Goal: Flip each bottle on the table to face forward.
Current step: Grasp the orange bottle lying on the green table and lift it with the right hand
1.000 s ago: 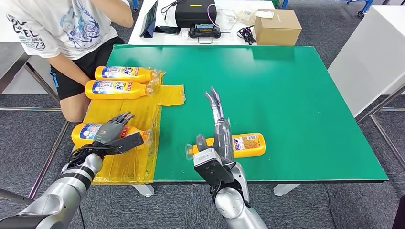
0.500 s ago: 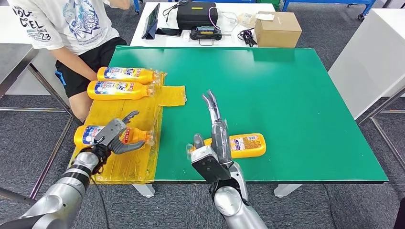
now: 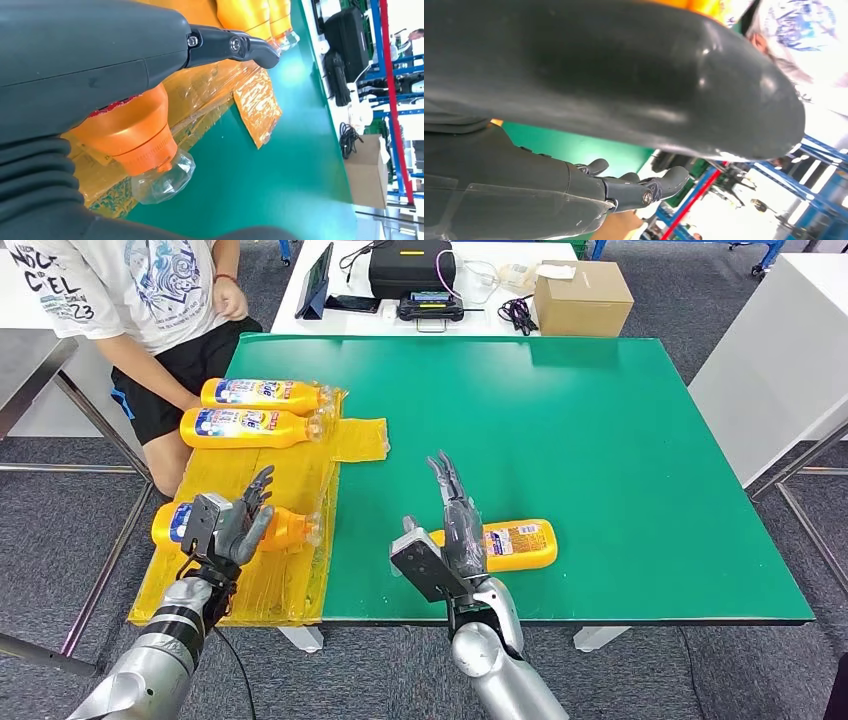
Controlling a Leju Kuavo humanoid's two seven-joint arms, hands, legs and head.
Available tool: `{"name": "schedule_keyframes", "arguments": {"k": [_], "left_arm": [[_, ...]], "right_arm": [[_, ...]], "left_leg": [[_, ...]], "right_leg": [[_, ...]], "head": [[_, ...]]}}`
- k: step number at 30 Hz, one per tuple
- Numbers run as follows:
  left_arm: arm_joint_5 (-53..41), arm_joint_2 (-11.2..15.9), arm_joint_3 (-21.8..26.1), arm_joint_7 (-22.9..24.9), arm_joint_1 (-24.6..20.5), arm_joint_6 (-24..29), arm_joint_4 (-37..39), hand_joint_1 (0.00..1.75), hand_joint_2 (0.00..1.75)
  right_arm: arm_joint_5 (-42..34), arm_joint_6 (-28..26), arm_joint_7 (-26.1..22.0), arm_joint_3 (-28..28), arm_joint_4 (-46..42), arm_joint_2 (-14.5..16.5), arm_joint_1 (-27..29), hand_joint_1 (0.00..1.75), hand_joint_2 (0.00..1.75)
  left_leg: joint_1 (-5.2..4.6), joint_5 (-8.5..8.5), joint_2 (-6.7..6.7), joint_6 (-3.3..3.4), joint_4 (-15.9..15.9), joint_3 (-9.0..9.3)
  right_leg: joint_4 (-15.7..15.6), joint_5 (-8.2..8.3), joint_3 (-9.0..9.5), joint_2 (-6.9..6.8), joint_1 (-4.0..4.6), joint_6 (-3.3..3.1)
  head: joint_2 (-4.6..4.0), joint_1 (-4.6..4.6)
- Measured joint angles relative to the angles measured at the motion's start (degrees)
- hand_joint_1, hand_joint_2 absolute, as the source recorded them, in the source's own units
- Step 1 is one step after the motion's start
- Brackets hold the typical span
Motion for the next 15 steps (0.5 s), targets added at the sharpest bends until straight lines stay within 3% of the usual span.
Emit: {"name": "schedule_keyframes", "arguments": {"k": [1,5,9,15], "left_arm": [[0.55,-0.12,-0.01,-0.32,0.12,2.04,-0.31,0.0,0.0],[3.6,-0.8,0.02,-2.18,0.87,11.57,-2.02,0.0,0.0],[4.52,-1.11,-0.05,-4.51,1.99,21.52,-5.22,0.0,0.0],[3.3,-1.1,-1.37,-5.16,3.58,29.13,-9.35,0.0,0.0]], "right_arm": [[1.06,0.2,0.83,-0.08,0.43,-0.02,-0.16,0.0,0.0],[8.81,3.68,7.42,-0.1,3.69,-1.05,-2.07,0.0,1.75],[12.79,11.38,13.35,-0.08,9.78,-3.96,-6.17,0.0,1.75],[9.01,20.62,12.85,-0.08,15.65,-8.78,-10.64,0.0,1.75]], "left_leg": [[0.0,0.0,0.02,0.0,0.0,-0.05],[0.0,0.0,0.07,0.0,0.01,-0.22],[-0.01,0.04,0.05,0.04,0.03,-0.33],[-0.02,0.04,-0.02,0.05,0.06,-0.43]], "right_leg": [[0.0,0.0,-0.06,0.01,0.0,0.0],[0.0,0.02,-0.24,0.03,0.0,0.0],[0.0,0.05,-0.32,0.02,-0.01,0.02],[0.0,0.07,-0.38,0.0,-0.01,0.06]], "head": [[0.0,0.01],[0.0,0.0],[0.0,0.01],[0.0,0.0]]}}
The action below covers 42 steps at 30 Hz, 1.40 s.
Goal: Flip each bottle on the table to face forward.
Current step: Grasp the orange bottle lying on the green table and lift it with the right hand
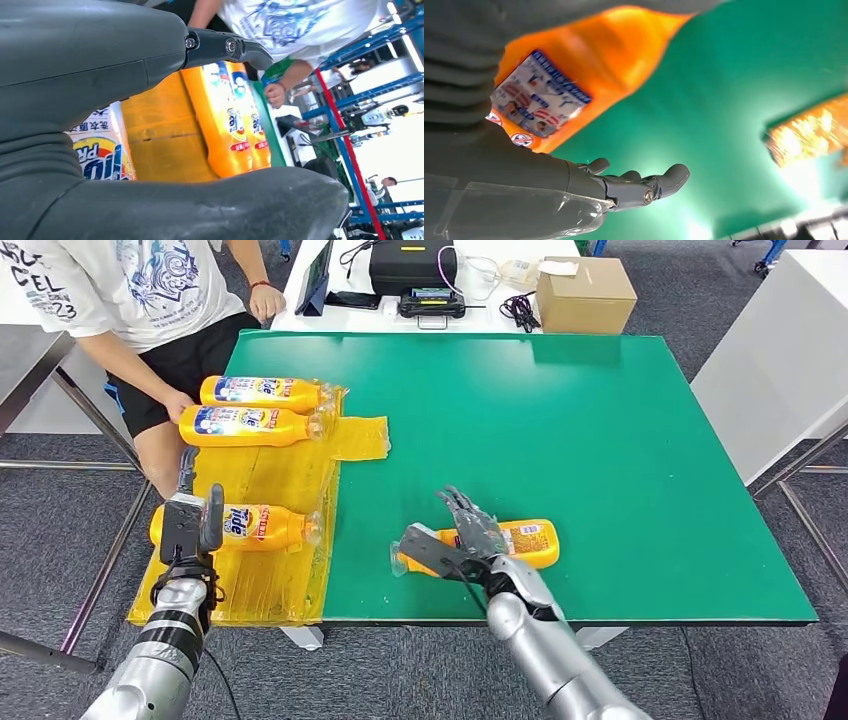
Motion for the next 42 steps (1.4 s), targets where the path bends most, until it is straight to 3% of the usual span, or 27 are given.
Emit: {"name": "schedule_keyframes", "arguments": {"k": [7,15,26,33,42], "left_arm": [[1.45,0.03,-4.34,-0.01,1.0,5.27,-3.46,0.0,0.0],[2.47,0.04,-8.08,-0.01,1.25,5.77,-4.49,0.0,0.0],[2.57,0.04,-9.5,-0.01,1.2,5.66,-4.5,0.0,0.0],[4.84,-0.42,-11.45,-0.01,0.57,4.28,-4.27,0.0,0.0],[5.48,-1.09,-12.75,-0.01,0.16,4.17,-4.15,0.0,0.0]], "right_arm": [[-4.82,5.6,-1.09,1.13,1.7,-6.13,-3.2,0.0,1.75],[-7.3,8.6,-0.72,2.81,0.65,-11.13,-4.1,0.0,1.75],[-7.82,10.09,-0.69,4.24,0.4,-12.96,-4.7,0.0,1.75],[-9.04,19.0,-0.67,9.93,1.68,-16.39,-9.1,0.0,1.75],[-9.34,20.39,-0.61,13.61,2.97,-18.32,-11.17,0.0,1.75]], "left_leg": [[-0.02,-0.01,0.0,0.01,0.0,-0.07],[-0.01,-0.02,0.02,0.01,0.0,-0.07],[-0.01,-0.01,0.02,0.01,0.0,-0.06],[-0.04,-0.01,0.02,0.02,0.02,-0.07],[-0.04,-0.02,0.04,0.02,0.02,-0.09]], "right_leg": [[-0.01,0.0,-0.06,0.0,0.0,0.0],[-0.01,0.0,-0.06,0.01,0.0,0.01],[-0.01,0.0,-0.06,0.01,0.0,0.01],[-0.01,0.01,-0.06,0.01,-0.02,0.02],[-0.01,0.02,-0.09,0.02,-0.01,0.03]], "head": [[0.0,-0.01],[0.0,-0.01],[0.0,-0.02],[0.0,-0.01],[0.0,-0.03]]}}
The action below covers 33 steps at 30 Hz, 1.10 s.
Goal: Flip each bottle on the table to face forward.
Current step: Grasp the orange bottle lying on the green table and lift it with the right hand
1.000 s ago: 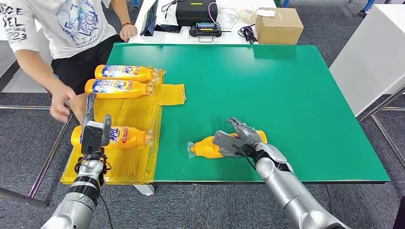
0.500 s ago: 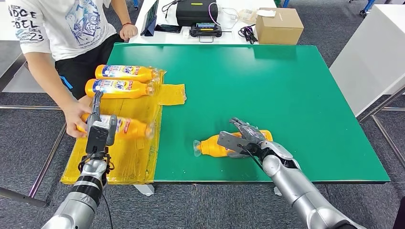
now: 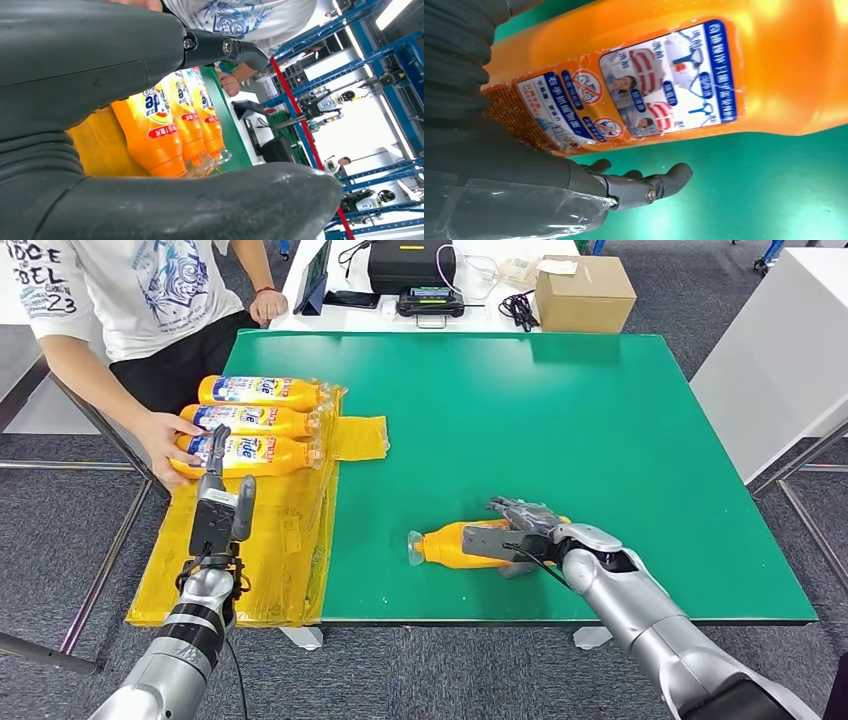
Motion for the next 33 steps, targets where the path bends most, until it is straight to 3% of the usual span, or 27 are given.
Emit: {"name": "schedule_keyframes", "arguments": {"k": [3,7,12,13,16,17,23,30,31,33], "left_arm": [[0.48,-0.14,-0.21,0.0,-0.09,-0.42,0.13,0.0,0.0],[1.65,-0.36,-0.32,0.0,-0.1,-0.67,0.31,0.0,1.75],[3.28,-0.42,-0.54,0.0,-0.08,-1.1,0.33,0.0,1.75],[3.48,-0.45,-0.63,0.0,-0.08,-1.21,0.33,0.0,1.75],[3.86,-0.64,-1.01,0.0,-0.09,-1.59,0.4,0.0,1.75],[3.95,-0.73,-1.15,0.0,-0.09,-1.64,0.44,0.0,1.75],[4.08,-1.25,-1.34,0.0,-0.08,-1.81,0.48,0.0,1.75],[4.05,-1.6,-1.36,0.0,-0.08,-2.17,0.48,0.0,1.75],[4.05,-1.64,-1.36,0.0,-0.08,-2.32,0.48,0.0,1.75],[4.08,-1.7,-1.36,0.0,-0.08,-2.65,0.48,0.0,1.75]], "right_arm": [[-0.37,0.34,0.33,1.02,0.2,-0.41,-0.62,0.0,1.75],[-1.9,0.6,1.59,2.48,-0.14,-1.59,-1.76,0.0,1.75],[-5.06,4.46,4.09,5.65,-2.71,-5.55,-4.8,0.01,1.75],[-5.33,5.28,4.63,6.45,-3.26,-6.34,-5.57,0.36,1.75],[-4.84,6.98,6.07,9.23,-4.36,-8.06,-7.55,1.66,1.75],[-4.29,7.11,6.48,10.31,-4.51,-8.35,-8.04,1.75,1.75],[-0.93,3.85,7.68,16.52,-4.35,-8.26,-9.13,1.75,1.75],[-1.28,3.2,7.1,19.38,-3.73,-7.81,-10.48,1.68,1.75],[-1.6,3.39,6.81,19.6,-3.7,-7.8,-10.71,1.51,1.75],[-2.42,3.95,6.22,20.09,-3.7,-7.8,-11.21,0.71,1.75]], "left_leg": [[0.0,0.0,0.0,0.0,0.0,0.0],[-0.03,0.01,-0.01,0.01,0.0,-0.01],[-0.11,0.02,-0.01,0.02,0.0,-0.03],[-0.12,0.02,-0.01,0.02,0.01,-0.03],[-0.12,0.01,-0.01,0.03,0.01,-0.03],[-0.12,0.01,-0.01,0.03,0.01,-0.03],[-0.1,0.01,0.01,0.03,0.0,-0.03],[-0.1,0.02,0.01,0.03,0.0,-0.01],[-0.1,0.02,0.01,0.03,0.0,0.0],[-0.11,0.02,0.03,0.03,0.01,0.01]], "right_leg": [[0.0,0.0,-0.01,0.0,0.0,0.0],[0.0,0.02,0.0,0.0,-0.02,0.02],[0.0,0.03,-0.01,0.0,-0.13,0.04],[0.0,0.03,-0.01,0.0,-0.13,0.05],[0.0,0.03,-0.01,0.0,-0.14,0.05],[0.0,0.03,-0.01,0.0,-0.13,0.05],[0.0,0.03,-0.02,0.01,-0.11,0.05],[0.0,0.04,0.0,0.01,-0.12,0.05],[0.0,0.04,0.0,0.01,-0.12,0.05],[0.0,0.04,0.0,0.02,-0.12,0.06]], "head": [[0.0,-0.01],[0.0,0.01],[0.0,-0.01],[0.0,-0.01],[0.0,-0.01],[0.0,0.0],[0.0,0.0],[0.0,0.0],[0.0,0.01],[0.0,0.01]]}}
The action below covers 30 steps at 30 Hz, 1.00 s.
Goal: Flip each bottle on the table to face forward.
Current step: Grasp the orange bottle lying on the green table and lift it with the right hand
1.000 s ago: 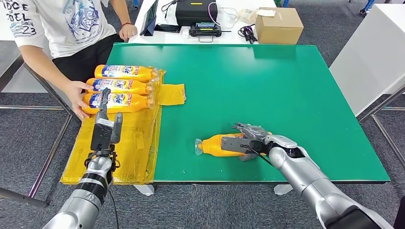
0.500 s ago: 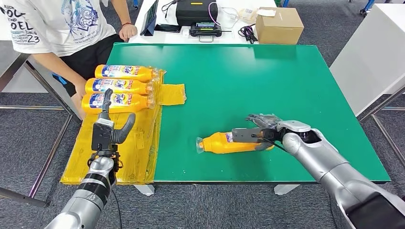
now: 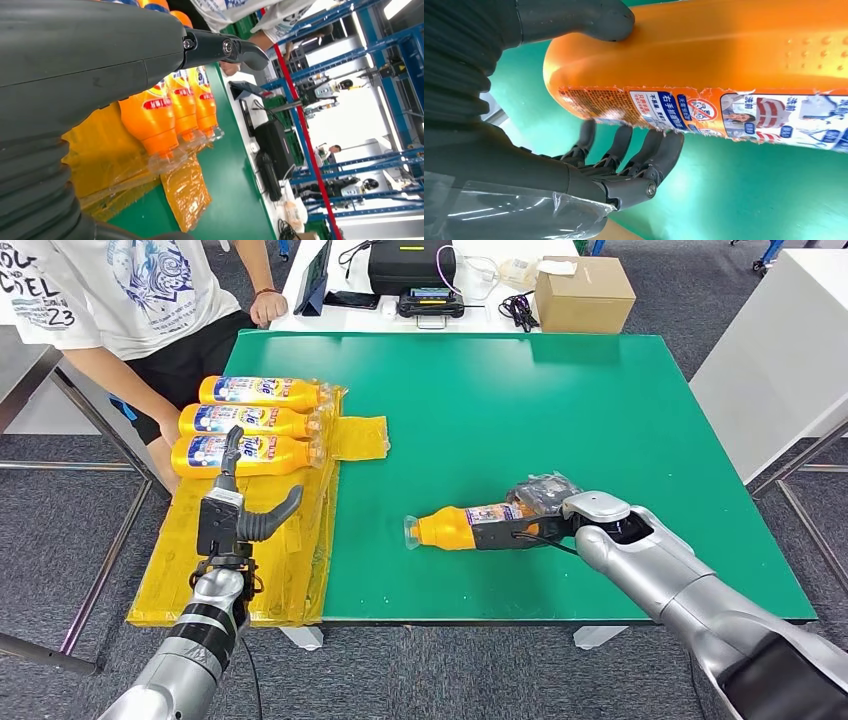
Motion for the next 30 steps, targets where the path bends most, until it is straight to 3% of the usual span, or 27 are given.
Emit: {"name": "schedule_keyframes", "arguments": {"k": [1,2,3,30], "left_arm": [[0.01,-0.03,0.0,0.0,-0.01,-0.12,0.01,0.0,1.75],[0.02,-0.07,0.0,0.0,-0.01,-0.18,0.01,0.0,1.75],[0.03,-0.11,-0.01,0.0,-0.01,-0.15,0.03,0.0,1.75],[0.09,-0.69,-0.04,0.0,-0.03,-0.28,1.65,0.0,1.75]], "right_arm": [[-0.46,0.29,-0.31,0.27,0.0,-0.02,-0.24,0.33,1.75],[-0.86,0.54,-0.58,0.53,0.0,-0.05,-0.4,0.07,1.75],[-1.17,0.7,-0.79,0.79,0.01,-0.08,-0.5,0.0,1.75],[-2.31,-1.44,-1.14,5.02,1.35,0.33,0.97,0.0,1.75]], "left_leg": [[0.0,0.0,0.01,0.0,0.0,0.01],[0.0,0.0,0.02,0.0,0.0,0.02],[0.0,0.0,0.02,0.0,0.0,0.02],[0.0,-0.01,0.0,0.0,0.0,-0.04]], "right_leg": [[0.0,0.0,0.0,0.0,0.0,0.0],[0.0,0.0,0.0,0.01,0.0,0.0],[0.0,0.0,0.0,0.01,0.0,0.0],[0.0,0.0,-0.04,0.01,0.0,0.0]], "head": [[0.0,0.01],[0.0,0.01],[0.0,0.0],[0.0,-0.01]]}}
